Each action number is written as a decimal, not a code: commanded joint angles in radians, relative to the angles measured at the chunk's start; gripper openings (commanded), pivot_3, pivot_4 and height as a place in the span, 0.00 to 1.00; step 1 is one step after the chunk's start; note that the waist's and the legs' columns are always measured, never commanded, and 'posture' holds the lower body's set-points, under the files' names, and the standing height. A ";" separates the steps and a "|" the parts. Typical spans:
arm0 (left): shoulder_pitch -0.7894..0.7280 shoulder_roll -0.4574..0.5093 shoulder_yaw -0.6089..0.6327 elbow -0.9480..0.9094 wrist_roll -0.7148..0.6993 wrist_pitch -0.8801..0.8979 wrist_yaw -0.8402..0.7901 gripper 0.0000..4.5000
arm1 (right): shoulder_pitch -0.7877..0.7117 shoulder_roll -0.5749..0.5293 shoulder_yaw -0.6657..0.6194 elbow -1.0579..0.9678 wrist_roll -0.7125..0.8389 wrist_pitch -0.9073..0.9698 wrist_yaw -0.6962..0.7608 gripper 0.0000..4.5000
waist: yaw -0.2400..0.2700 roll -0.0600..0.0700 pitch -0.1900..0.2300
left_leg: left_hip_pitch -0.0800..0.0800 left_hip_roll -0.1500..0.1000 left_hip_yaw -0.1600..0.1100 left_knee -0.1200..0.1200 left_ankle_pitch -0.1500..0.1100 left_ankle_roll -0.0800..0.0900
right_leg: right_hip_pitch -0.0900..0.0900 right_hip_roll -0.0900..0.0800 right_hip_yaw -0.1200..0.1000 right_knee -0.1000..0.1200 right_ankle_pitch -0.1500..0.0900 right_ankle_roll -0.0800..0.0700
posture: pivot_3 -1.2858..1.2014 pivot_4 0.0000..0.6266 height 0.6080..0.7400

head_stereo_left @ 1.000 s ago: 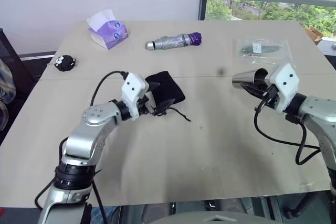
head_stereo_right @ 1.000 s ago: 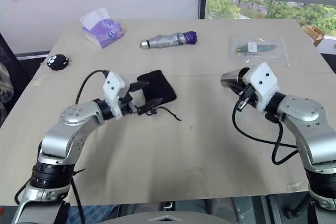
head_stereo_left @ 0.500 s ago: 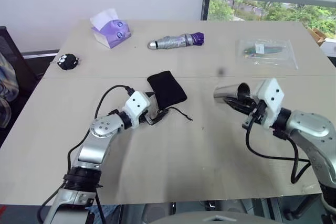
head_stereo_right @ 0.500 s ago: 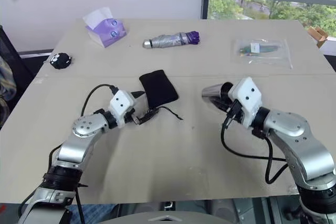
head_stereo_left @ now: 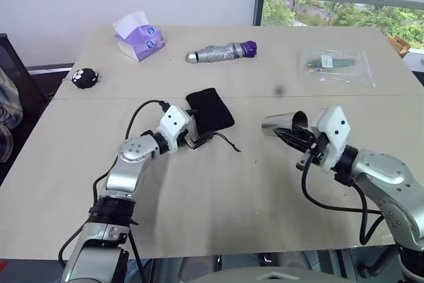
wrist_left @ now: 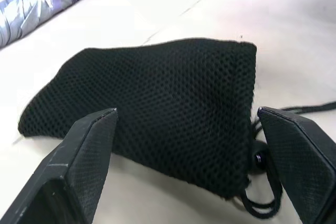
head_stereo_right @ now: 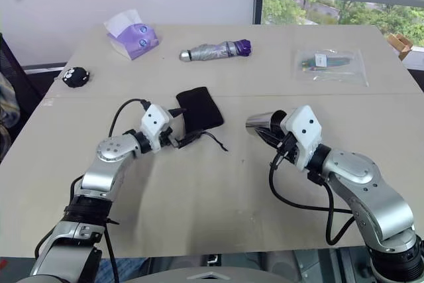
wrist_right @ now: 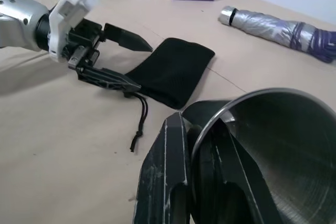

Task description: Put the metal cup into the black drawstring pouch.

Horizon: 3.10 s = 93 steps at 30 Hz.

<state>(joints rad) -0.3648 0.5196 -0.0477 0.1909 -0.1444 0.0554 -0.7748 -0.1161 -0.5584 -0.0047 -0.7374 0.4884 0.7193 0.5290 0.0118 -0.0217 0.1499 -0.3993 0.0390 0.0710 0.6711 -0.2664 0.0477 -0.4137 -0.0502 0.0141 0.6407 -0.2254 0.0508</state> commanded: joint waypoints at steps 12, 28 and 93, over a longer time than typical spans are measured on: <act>-0.058 0.056 -0.033 0.011 0.082 -0.036 -0.034 0.00 | 0.004 -0.004 0.001 -0.040 -0.012 -0.028 -0.022 0.00 | 0.000 0.000 0.000 | 0.000 0.000 0.000 0.000 0.000 0.000 | 0.000 0.001 0.000 0.000 0.000 0.000 | 0.52 0.24 1.00; -0.152 0.111 -0.045 0.006 0.022 0.030 -0.185 0.48 | 0.007 0.007 0.027 -0.021 -0.044 -0.059 -0.024 0.00 | 0.000 0.000 0.000 | 0.000 0.000 0.000 0.000 0.000 0.000 | 0.000 0.001 0.000 0.000 0.000 0.000 | 0.52 0.24 1.00; -0.200 -0.043 0.133 -0.126 -0.380 0.772 -0.119 0.00 | -0.075 0.147 0.142 -0.018 -0.086 -0.056 -0.111 0.00 | -0.004 -0.001 0.000 | 0.000 0.000 -0.001 0.001 0.000 0.000 | 0.000 0.002 0.000 0.001 0.000 0.000 | 0.52 0.24 1.00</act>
<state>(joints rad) -0.5643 0.4730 0.0546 0.1106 -0.4896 0.8038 -0.9027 -0.1791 -0.4153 0.1426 -0.7352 0.4040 0.6868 0.4238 0.0083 -0.0225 0.1504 -0.3995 0.0387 0.0694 0.6718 -0.2662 0.0475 -0.4138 -0.0483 0.0137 0.6416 -0.2254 0.0512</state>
